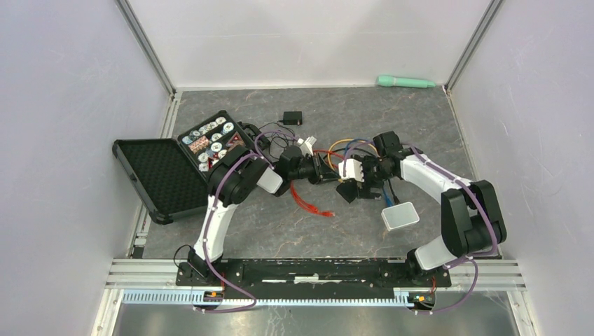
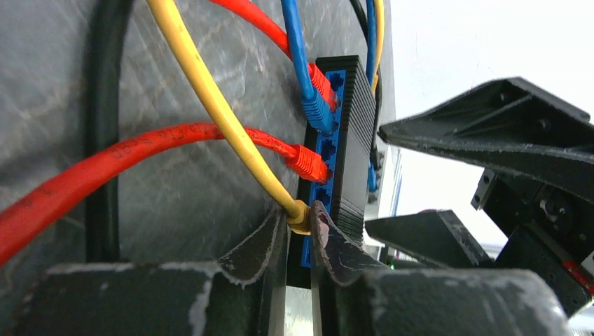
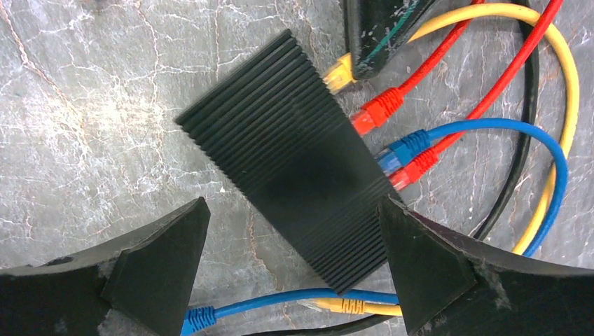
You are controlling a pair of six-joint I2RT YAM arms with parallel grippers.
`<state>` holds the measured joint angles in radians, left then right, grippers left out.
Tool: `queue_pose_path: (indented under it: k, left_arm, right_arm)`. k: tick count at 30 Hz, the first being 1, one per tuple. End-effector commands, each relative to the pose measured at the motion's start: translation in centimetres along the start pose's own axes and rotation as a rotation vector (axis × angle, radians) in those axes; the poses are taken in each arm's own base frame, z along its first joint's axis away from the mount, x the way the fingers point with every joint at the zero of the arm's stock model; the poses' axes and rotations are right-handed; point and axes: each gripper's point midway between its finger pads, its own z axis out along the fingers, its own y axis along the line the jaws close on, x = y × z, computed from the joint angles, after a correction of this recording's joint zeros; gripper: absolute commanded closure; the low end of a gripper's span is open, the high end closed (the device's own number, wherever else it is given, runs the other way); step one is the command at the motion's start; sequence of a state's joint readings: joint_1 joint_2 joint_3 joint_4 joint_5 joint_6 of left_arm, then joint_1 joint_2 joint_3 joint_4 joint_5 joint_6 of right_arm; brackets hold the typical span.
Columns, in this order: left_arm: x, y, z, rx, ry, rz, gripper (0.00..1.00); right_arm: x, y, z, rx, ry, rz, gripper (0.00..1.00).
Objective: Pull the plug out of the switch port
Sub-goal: Pull the connector from the switch port.
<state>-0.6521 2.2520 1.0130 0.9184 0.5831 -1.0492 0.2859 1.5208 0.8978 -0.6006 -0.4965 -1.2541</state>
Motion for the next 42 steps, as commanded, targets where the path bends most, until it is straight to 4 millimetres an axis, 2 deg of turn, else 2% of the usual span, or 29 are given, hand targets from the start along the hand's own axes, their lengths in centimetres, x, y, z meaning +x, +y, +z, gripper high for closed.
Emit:
queue_pose_path:
  k: [1,7,16,22,35,42]
  left_arm:
    - [3.2,1.0,-1.6,-0.002,0.113,0.067,0.98]
    - [2.0,-0.2,-1.7,0.084,0.108,0.014,0.98]
    - [1.1,-2.8,-2.0,0.141,0.123,0.092,0.97]
    - [0.5,-4.3,-2.2,0.164,0.132,0.128,0.94]
    - [0.5,-4.5,-2.1,0.158,0.153,0.134,0.9]
    - [0.5,-4.5,-2.1,0.16,0.157,0.133,0.88]
  right_arm:
    - [-1.2,-1.4,-0.7,0.036,0.023,-0.119,0.02]
    - [-1.8,-1.4,0.0,0.026,0.028,-0.159,0.02]
    - [-2.4,-0.9,1.1,-0.013,0.038,-0.194,0.02]
    - [-1.8,-0.2,1.9,-0.033,0.066,-0.219,0.02]
    - [-1.7,0.4,3.5,-0.095,0.111,-0.258,0.02]
    - [-1.0,1.2,4.0,-0.083,0.132,-0.249,0.17]
